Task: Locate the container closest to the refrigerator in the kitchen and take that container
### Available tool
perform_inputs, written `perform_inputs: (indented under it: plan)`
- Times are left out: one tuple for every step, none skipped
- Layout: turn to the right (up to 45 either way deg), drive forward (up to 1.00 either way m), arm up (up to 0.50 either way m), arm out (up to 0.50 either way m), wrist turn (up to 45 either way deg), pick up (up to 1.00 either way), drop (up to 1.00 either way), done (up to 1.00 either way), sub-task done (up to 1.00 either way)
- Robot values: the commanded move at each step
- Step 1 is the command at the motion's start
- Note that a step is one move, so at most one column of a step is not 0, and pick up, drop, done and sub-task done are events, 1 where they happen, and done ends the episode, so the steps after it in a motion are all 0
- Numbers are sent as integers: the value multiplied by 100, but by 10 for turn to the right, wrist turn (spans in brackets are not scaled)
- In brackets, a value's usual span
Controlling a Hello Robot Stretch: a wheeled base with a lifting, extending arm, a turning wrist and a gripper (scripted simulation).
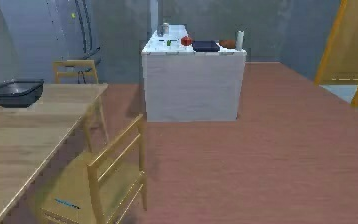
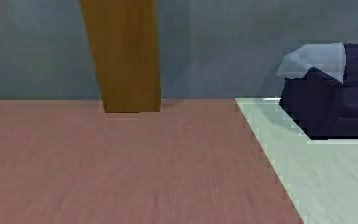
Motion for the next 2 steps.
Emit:
perform_inputs:
  plan:
    - [300, 0, 0, 0, 0, 0, 0, 0, 0]
    - [0, 55, 0, 0, 0, 0, 0, 0, 0]
